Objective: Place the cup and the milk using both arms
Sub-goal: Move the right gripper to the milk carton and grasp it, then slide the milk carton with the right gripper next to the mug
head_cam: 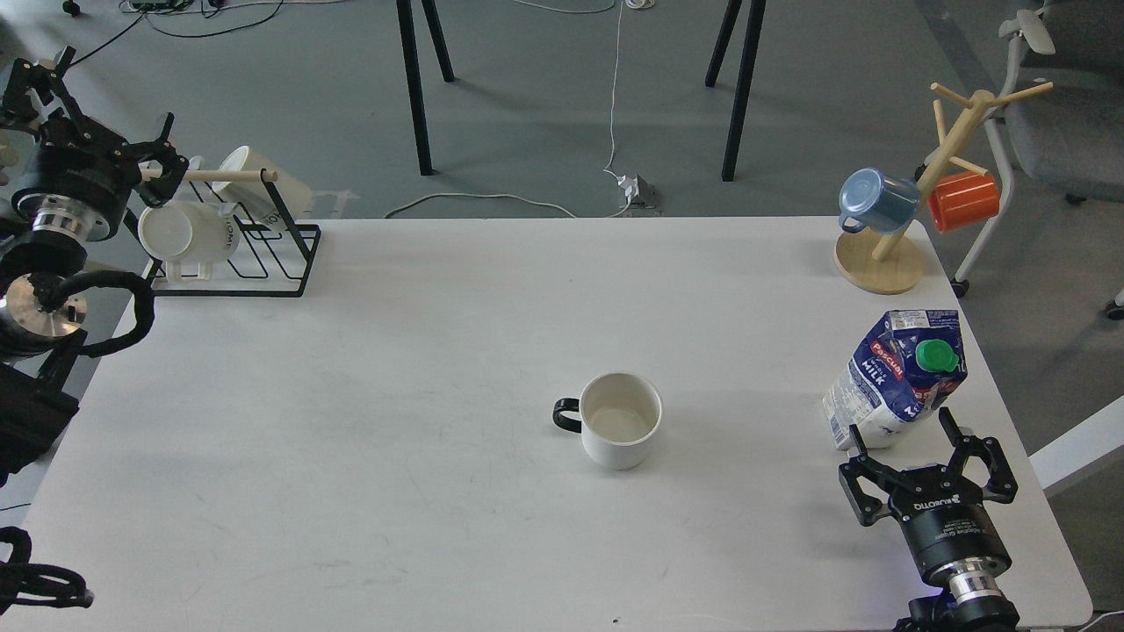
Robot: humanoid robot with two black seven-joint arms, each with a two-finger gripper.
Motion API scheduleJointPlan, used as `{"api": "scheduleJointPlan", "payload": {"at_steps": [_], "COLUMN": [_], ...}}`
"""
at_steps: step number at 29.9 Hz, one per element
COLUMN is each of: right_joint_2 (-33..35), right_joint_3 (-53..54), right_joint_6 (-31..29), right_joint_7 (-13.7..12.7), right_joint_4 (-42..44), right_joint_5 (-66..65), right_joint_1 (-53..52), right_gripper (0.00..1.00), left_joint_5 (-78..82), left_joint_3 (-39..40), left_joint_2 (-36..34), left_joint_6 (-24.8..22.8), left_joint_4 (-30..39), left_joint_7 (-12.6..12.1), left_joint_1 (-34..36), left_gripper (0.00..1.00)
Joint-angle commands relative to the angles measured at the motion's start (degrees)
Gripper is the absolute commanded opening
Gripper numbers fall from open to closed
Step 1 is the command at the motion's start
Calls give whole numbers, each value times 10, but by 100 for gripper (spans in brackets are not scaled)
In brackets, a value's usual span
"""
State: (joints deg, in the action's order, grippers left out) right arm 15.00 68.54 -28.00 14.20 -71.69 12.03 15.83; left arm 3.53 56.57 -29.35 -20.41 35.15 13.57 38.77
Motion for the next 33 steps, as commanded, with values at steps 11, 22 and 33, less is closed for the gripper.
{"api": "scheduleJointPlan", "payload": {"at_steps": [11,22,33], "right_joint_2": [-1,-2,-8], "right_joint_3": [29,20,18], "right_joint_6": [0,0,0], "right_joint_7": [0,-1,0], "right_joint_4": [6,42,4], "right_joint_5": [0,0,2], "right_joint_1": [-5,-77,-72], "right_gripper": [97,87,42], "left_joint_5": [0,1,1], "left_joint_3": [-1,-2,-4], "left_joint_2": [1,1,0], "left_joint_6": [-2,-2,-2], "left_joint_4": [0,-1,-2], "left_joint_7": [0,-1,0], "left_joint_1": [0,0,-1], "left_gripper": [100,100,100]}}
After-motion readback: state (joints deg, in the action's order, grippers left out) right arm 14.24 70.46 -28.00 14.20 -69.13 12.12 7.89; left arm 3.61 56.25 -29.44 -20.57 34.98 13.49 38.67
